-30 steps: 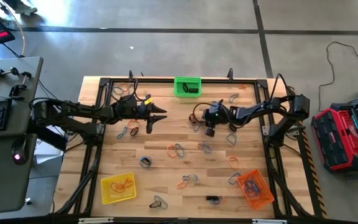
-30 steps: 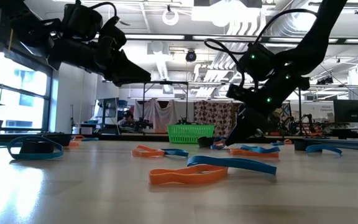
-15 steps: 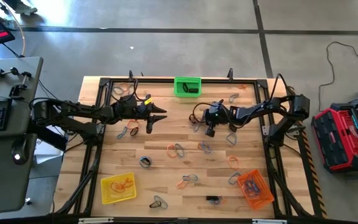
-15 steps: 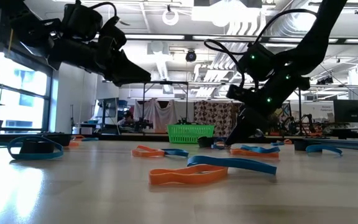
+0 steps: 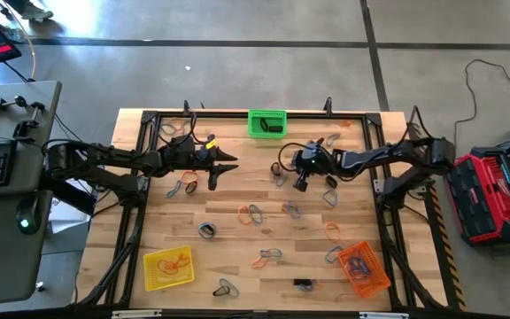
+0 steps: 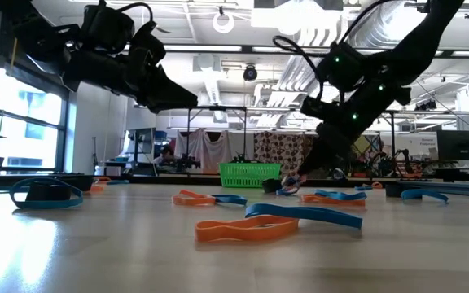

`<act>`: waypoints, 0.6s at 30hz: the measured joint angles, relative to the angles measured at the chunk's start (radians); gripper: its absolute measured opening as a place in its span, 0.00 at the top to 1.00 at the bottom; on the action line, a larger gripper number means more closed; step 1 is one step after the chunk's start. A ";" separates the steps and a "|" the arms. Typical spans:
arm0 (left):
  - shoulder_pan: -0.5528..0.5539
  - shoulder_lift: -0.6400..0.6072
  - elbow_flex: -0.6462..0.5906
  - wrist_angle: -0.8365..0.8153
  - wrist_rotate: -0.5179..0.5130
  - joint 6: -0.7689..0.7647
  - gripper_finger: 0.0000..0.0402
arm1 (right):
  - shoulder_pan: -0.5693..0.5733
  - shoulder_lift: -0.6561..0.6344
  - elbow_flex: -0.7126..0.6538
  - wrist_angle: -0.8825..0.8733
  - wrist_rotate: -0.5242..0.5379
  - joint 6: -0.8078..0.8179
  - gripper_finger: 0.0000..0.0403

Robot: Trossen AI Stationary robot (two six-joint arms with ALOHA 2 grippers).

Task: Sort rubber bands into baskets
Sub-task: Put the orange rubber band into the yellow bin

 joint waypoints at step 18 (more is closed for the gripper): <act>-0.086 0.000 0.000 -0.006 -0.101 0.000 0.71 | 0.211 -0.053 0.124 0.006 0.289 -0.111 1.00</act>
